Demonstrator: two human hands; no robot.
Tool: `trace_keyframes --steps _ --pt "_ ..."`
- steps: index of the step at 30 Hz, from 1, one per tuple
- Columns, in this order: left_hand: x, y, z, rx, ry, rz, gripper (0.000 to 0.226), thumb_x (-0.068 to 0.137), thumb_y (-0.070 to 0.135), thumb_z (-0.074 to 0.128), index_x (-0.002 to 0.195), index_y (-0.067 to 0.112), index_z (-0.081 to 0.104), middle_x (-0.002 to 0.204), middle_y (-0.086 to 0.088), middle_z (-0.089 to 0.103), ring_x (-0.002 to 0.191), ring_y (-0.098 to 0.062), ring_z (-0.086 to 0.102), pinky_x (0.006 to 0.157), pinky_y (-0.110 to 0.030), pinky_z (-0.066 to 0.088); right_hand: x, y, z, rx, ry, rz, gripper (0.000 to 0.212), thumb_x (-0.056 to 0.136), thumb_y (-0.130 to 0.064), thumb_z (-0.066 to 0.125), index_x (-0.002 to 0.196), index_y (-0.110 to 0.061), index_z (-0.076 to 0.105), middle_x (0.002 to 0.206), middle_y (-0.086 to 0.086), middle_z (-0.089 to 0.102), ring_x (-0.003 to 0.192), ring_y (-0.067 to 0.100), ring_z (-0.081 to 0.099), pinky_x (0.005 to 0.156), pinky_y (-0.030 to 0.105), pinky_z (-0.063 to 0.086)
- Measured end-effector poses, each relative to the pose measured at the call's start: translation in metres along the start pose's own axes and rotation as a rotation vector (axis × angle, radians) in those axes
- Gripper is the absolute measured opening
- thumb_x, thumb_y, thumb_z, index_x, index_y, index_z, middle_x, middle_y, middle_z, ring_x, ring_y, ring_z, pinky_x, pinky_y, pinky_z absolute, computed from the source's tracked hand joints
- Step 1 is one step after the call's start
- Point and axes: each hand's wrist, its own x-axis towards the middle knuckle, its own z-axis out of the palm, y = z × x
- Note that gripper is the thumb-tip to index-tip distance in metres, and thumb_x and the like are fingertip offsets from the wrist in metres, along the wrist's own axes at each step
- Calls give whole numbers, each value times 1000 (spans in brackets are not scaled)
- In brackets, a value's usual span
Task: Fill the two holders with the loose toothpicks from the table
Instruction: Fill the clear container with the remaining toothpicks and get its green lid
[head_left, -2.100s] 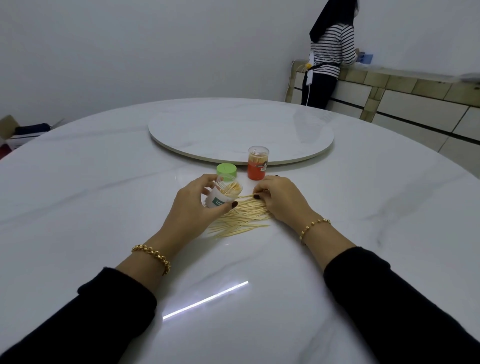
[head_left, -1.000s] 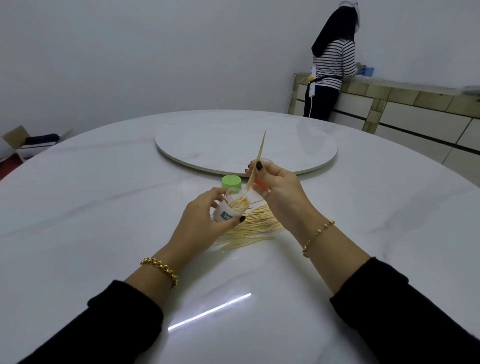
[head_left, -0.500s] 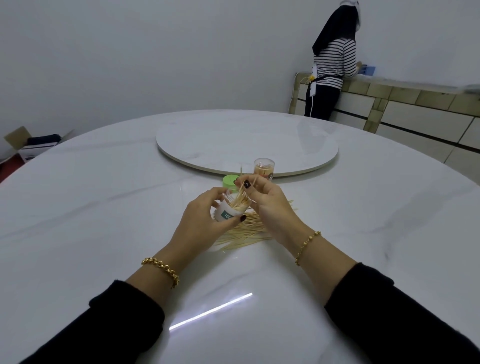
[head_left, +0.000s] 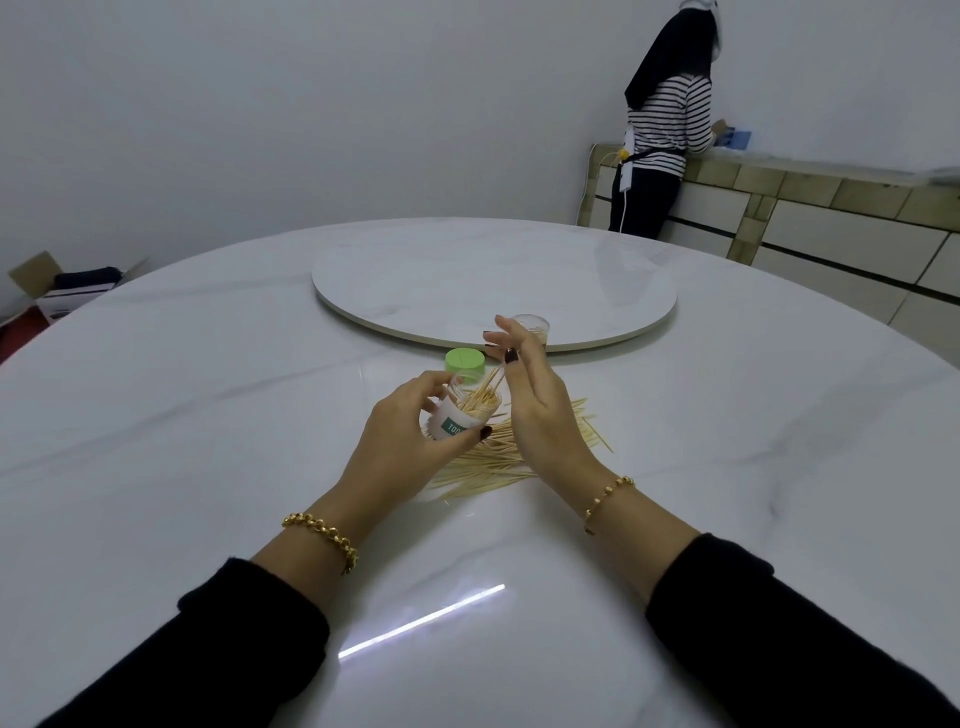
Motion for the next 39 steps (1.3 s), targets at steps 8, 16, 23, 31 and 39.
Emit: trace_keyframes --steps 8,16,23,31,39 --pt "-1 5 -3 -45 60 -6 42 74 37 78 109 35 56 103 11 62 93 -5 58 72 -5 42 -6 9 2 -249 -181 -78 47 96 -25 30 137 -14 49 137 -2 54 129 7 45 109 37 37" --pt "0 3 -4 -25 56 -22 45 74 38 77 114 26 58 104 8 62 93 -6 57 69 -2 41 -7 2 -2 -335 -83 -299 40 95 -20 39 132 -15 54 128 -4 58 123 6 48 102 35 41" --pt "0 -1 -2 -10 38 -12 44 76 36 74 114 22 60 103 8 63 92 -4 58 75 -18 48 -8 -4 0 -570 -118 -629 40 88 -12 45 125 -11 60 127 2 60 124 17 48 106 40 35" --pt "0 0 -3 1 51 -10 48 73 34 78 116 24 59 105 8 63 92 -6 58 71 -7 44 -2 7 -6 -725 -53 -492 42 92 -24 36 125 -16 61 131 -5 59 129 13 45 109 40 29" --pt "0 2 -5 -13 82 -1 51 73 41 77 118 24 59 106 8 63 94 -3 58 71 -6 44 -2 11 -8 -554 -59 -339 49 93 -29 36 140 -18 45 137 -5 53 129 8 43 106 41 35"
